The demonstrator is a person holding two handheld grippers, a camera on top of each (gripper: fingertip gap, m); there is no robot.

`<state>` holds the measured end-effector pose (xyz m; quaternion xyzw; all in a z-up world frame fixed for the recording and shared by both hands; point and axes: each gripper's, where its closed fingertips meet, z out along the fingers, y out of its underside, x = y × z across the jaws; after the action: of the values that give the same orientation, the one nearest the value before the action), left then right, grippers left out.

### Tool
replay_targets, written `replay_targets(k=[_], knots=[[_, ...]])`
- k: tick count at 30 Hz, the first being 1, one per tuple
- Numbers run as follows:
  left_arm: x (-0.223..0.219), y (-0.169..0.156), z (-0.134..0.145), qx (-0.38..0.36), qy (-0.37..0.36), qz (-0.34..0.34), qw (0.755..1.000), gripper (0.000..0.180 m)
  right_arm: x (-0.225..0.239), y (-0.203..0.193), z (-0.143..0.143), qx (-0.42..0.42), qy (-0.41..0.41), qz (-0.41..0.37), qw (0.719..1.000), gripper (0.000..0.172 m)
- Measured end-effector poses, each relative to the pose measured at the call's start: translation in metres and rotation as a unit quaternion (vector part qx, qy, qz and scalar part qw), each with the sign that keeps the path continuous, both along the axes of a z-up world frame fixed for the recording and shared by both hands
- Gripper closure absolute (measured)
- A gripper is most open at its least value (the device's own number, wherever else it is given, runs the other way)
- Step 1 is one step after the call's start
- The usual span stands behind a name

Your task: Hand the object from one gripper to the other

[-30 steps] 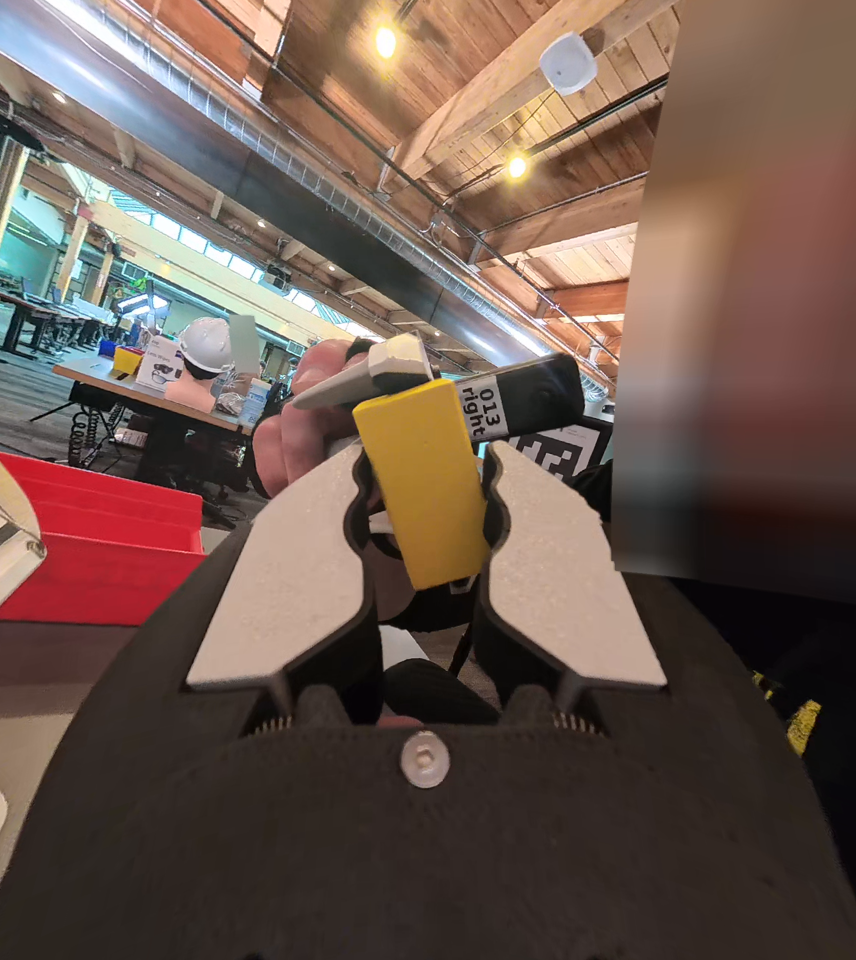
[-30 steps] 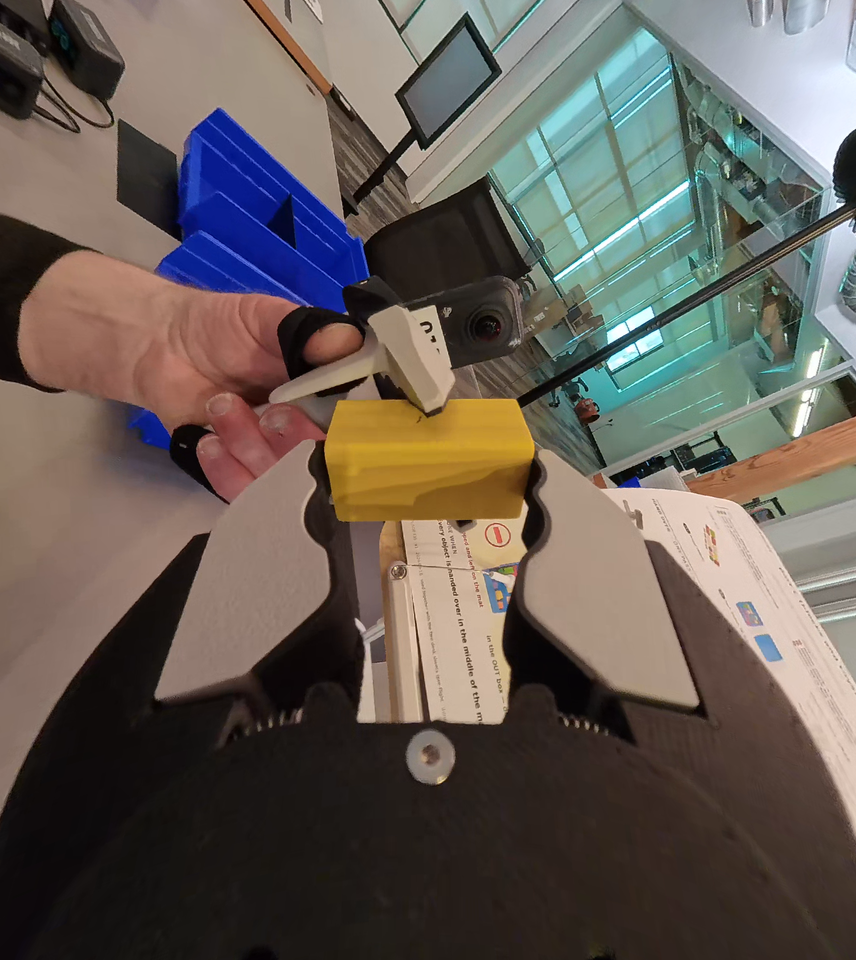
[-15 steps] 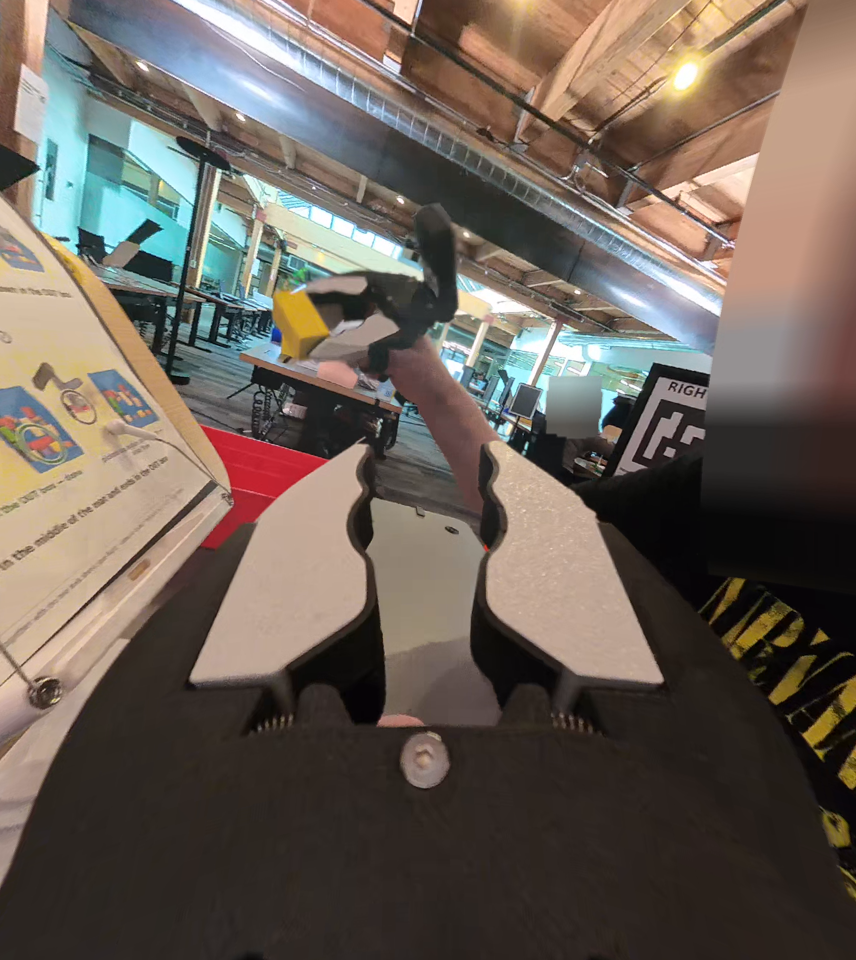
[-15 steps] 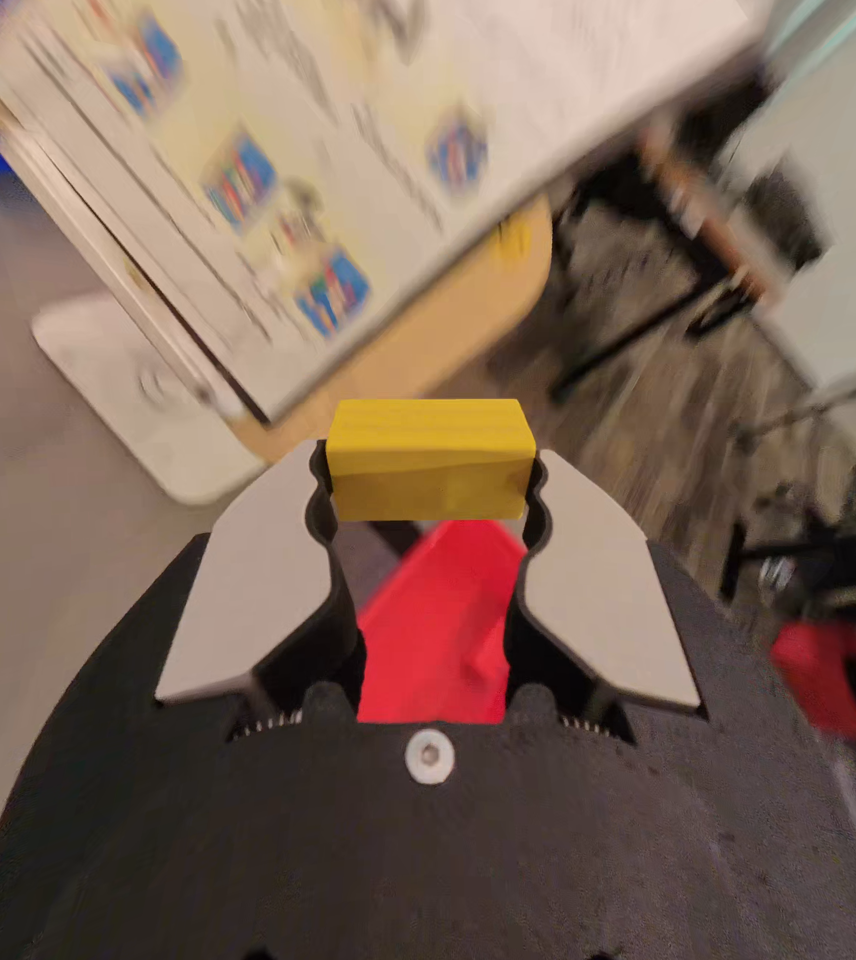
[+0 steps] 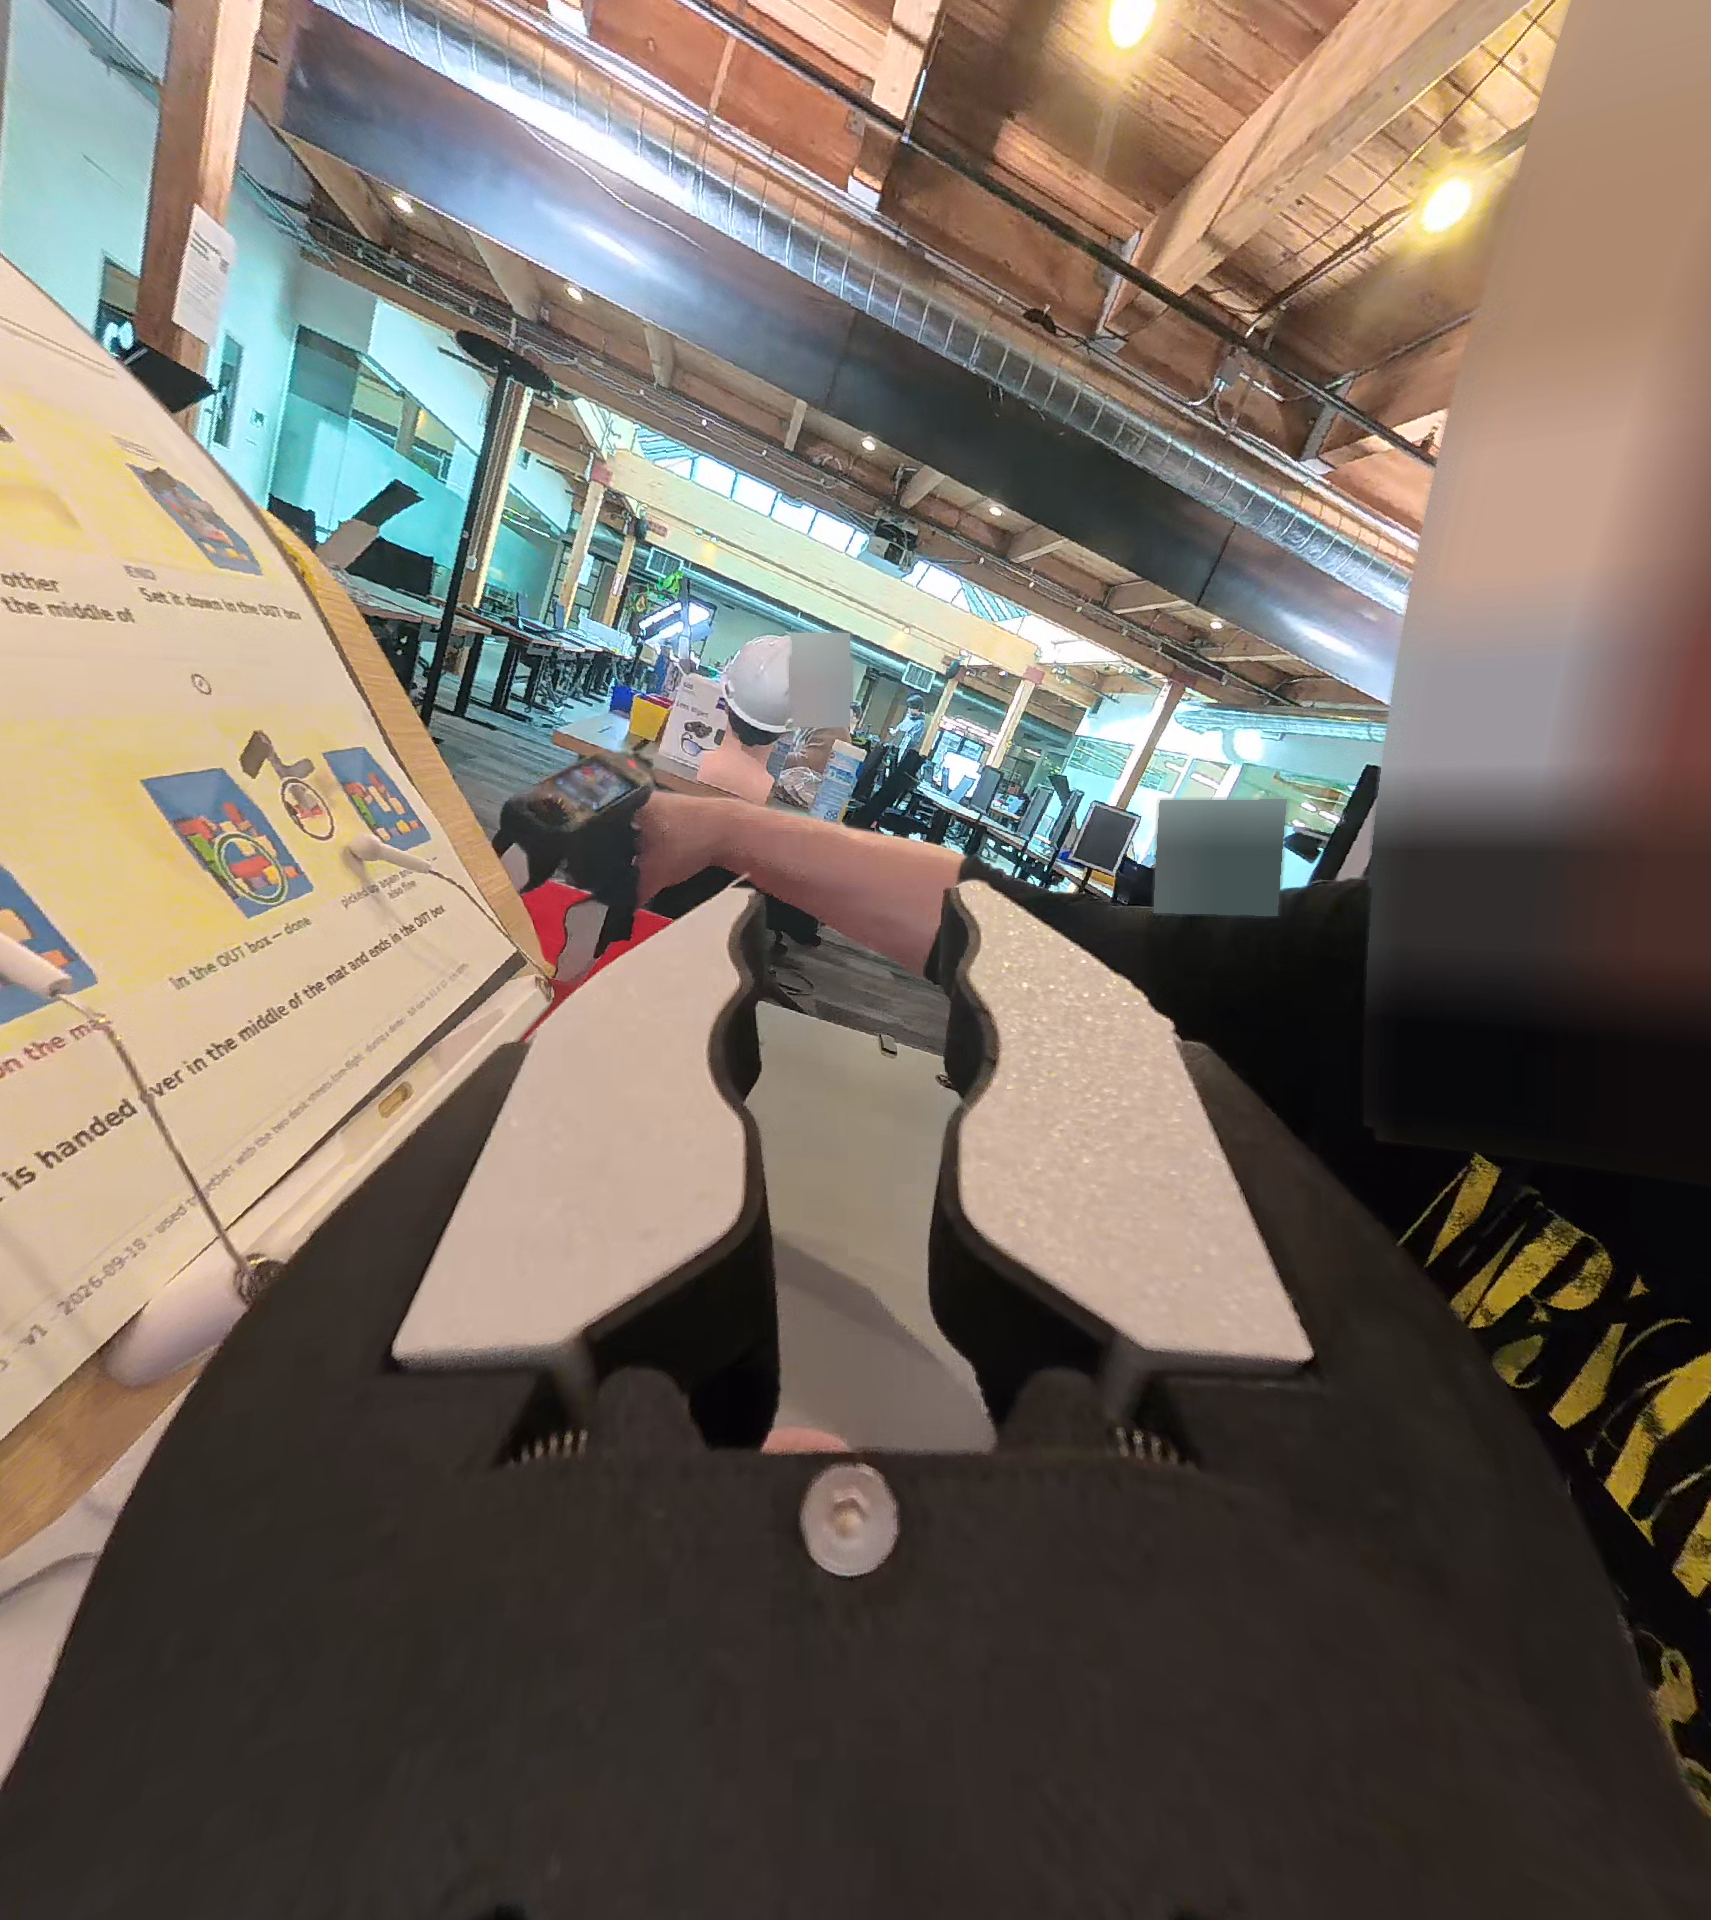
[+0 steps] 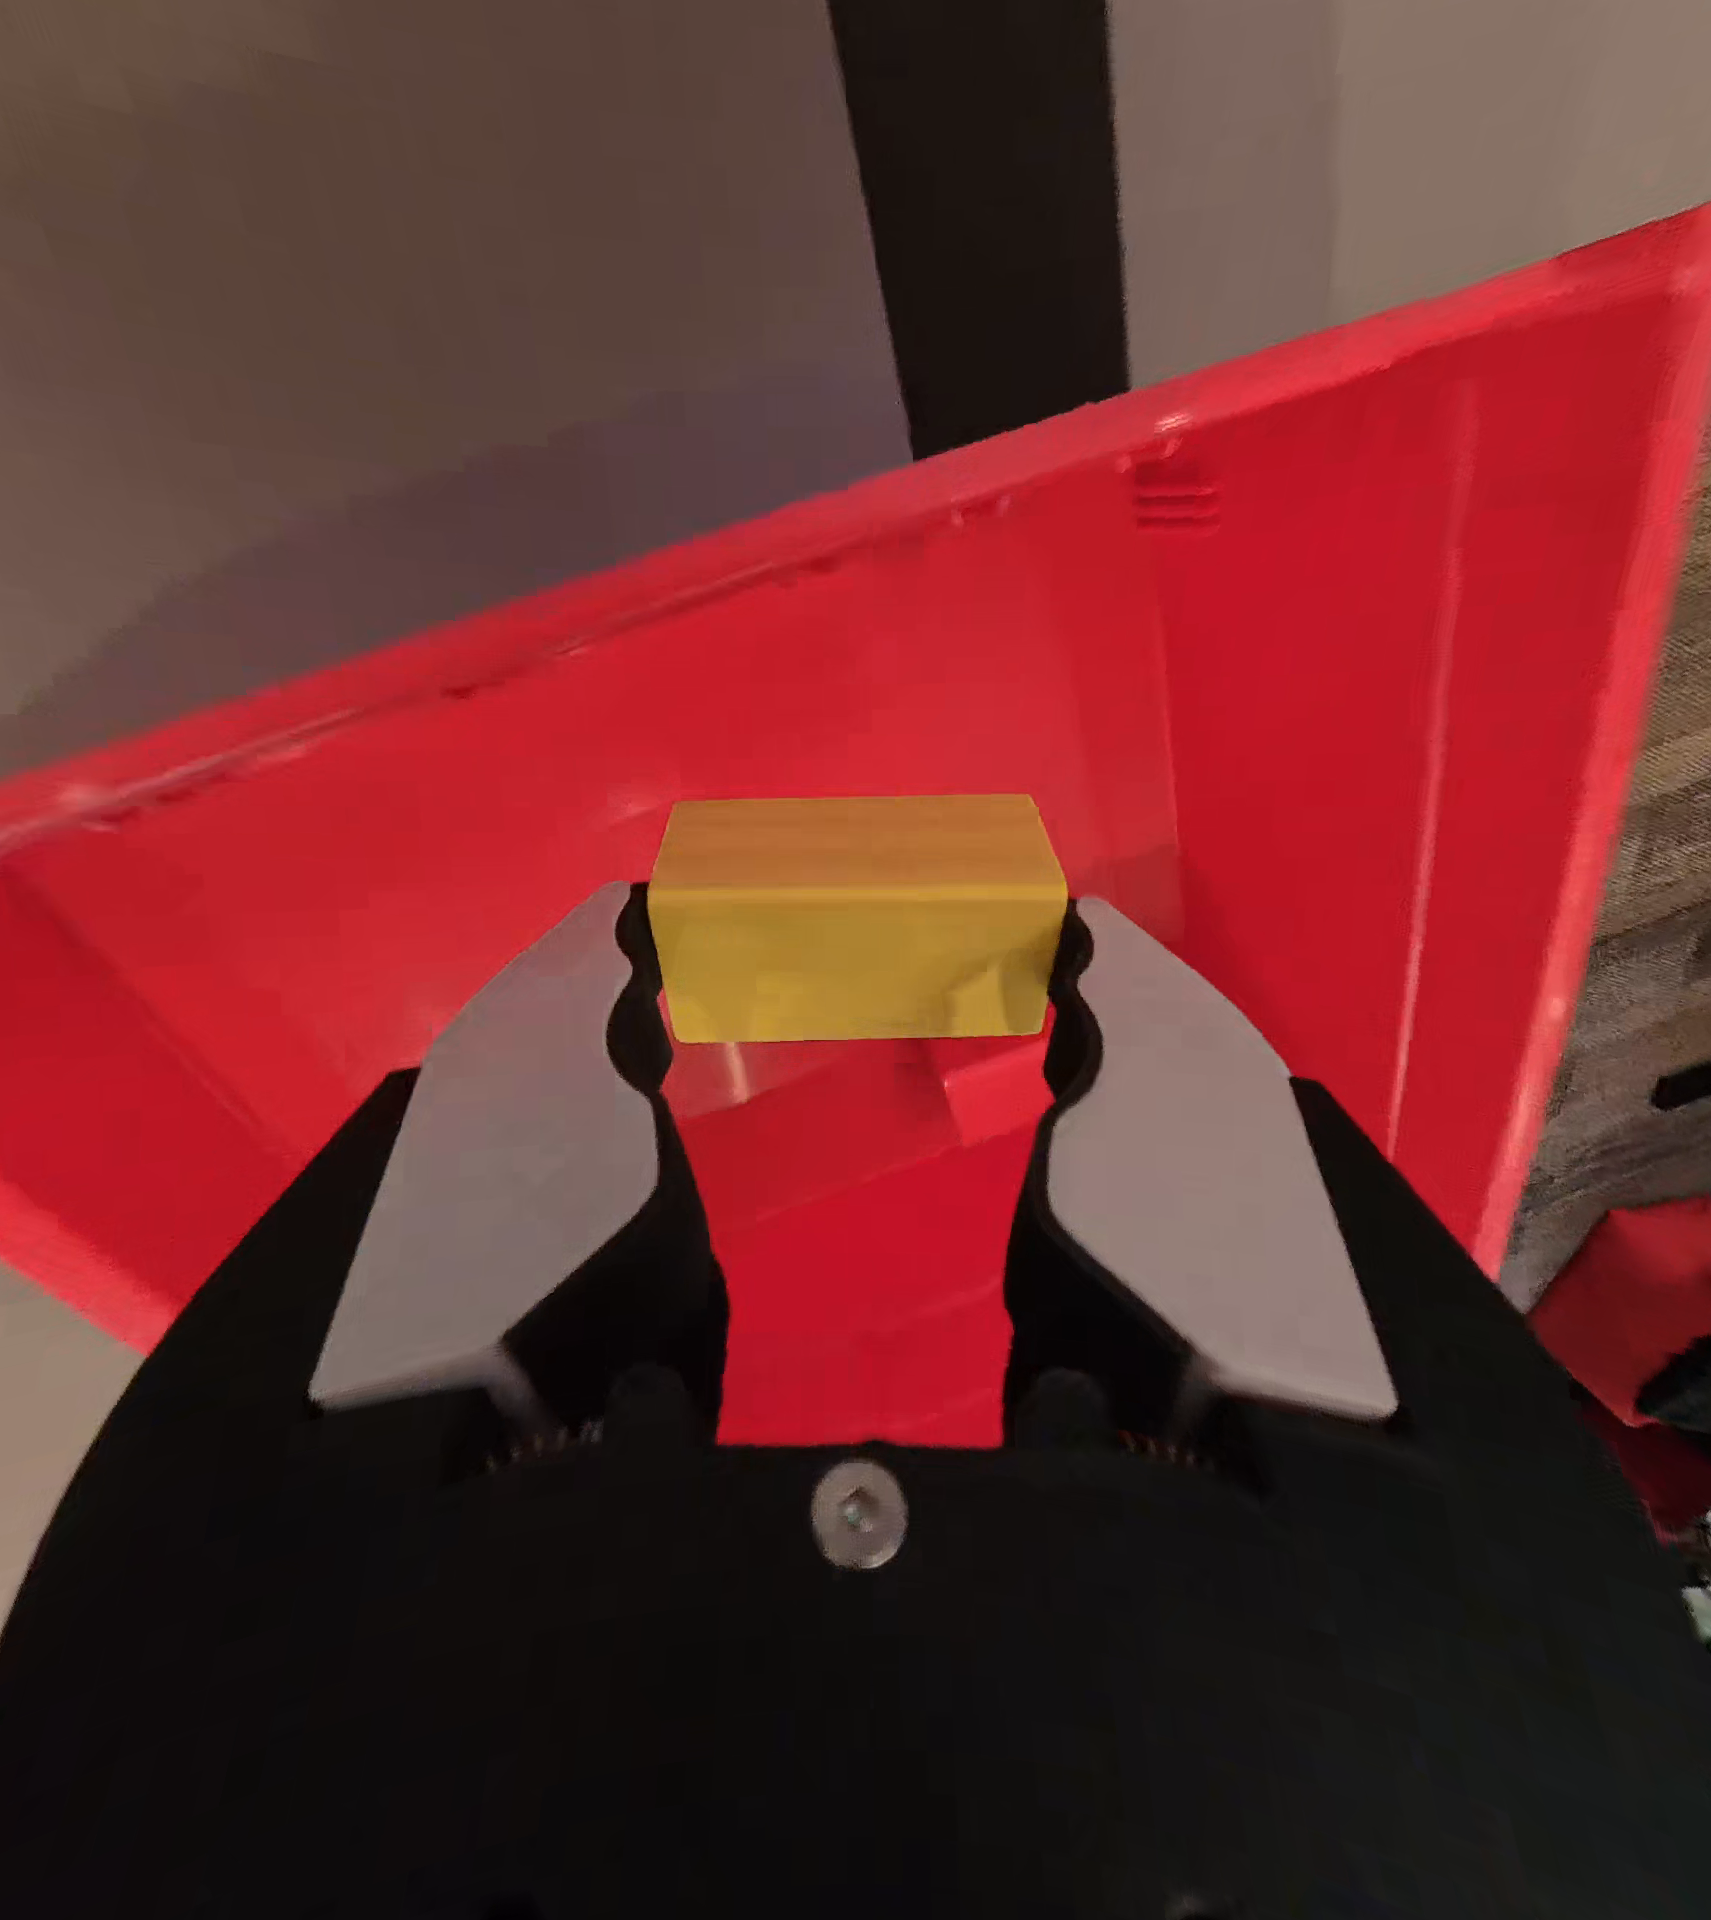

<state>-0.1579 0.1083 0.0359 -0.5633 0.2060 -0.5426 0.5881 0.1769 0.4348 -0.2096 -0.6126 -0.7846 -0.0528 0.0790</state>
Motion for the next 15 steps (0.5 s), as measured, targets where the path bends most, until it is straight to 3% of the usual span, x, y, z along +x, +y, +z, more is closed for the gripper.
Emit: replay_targets(k=[5,15], knots=[[-0.007,0.003,-0.003,-0.004,0.001,0.010,1.000,0.149,0.015,0.026,-0.032,0.001,-0.055,0.013,0.998,0.101],[-0.002,0.012,-0.016,-0.021,0.014,0.010,1.000,0.148,0.024,0.053,-0.048,-0.002,-0.107,0.032,0.994,0.101]])
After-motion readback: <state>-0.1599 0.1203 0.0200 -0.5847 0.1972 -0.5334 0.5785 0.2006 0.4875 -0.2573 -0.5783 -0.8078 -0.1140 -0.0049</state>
